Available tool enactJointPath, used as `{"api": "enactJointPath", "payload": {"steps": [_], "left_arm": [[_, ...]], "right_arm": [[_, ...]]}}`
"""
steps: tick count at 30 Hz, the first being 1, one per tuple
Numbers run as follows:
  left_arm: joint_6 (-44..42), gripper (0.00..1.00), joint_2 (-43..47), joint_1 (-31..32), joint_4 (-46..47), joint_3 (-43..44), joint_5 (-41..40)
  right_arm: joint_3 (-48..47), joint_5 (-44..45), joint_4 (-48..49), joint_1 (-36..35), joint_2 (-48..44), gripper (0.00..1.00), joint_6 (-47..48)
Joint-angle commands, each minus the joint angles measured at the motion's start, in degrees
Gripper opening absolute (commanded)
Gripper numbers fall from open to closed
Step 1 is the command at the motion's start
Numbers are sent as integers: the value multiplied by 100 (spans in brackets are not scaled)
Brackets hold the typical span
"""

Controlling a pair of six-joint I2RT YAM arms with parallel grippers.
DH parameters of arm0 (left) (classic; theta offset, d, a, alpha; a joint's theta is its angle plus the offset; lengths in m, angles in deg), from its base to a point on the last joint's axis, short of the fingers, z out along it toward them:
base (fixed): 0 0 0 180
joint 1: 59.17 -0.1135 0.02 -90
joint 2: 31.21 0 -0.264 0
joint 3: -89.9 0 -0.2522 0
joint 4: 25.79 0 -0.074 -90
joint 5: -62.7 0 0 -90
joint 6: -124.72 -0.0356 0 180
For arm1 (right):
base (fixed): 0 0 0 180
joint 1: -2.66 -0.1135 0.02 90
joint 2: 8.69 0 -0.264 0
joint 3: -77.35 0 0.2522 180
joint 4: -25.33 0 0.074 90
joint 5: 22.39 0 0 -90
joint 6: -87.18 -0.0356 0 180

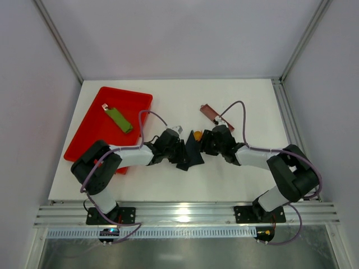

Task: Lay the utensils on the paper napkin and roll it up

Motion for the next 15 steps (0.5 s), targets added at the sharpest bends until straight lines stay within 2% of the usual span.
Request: {"api": "enactJointPath", "payload": {"steps": [1,9,15], "left_arm": [[-193,26,-158,3,-245,-45,-231],[-237,26,-176,3,-262,-62,-205],[-272,26,-184,12,-341,17,-213]], "right_arm": [[-305,-910,467,176,174,54,460],[-437,-1228,440,537,596,53,856],[-482,-1289,334,529,684,46,979]]}}
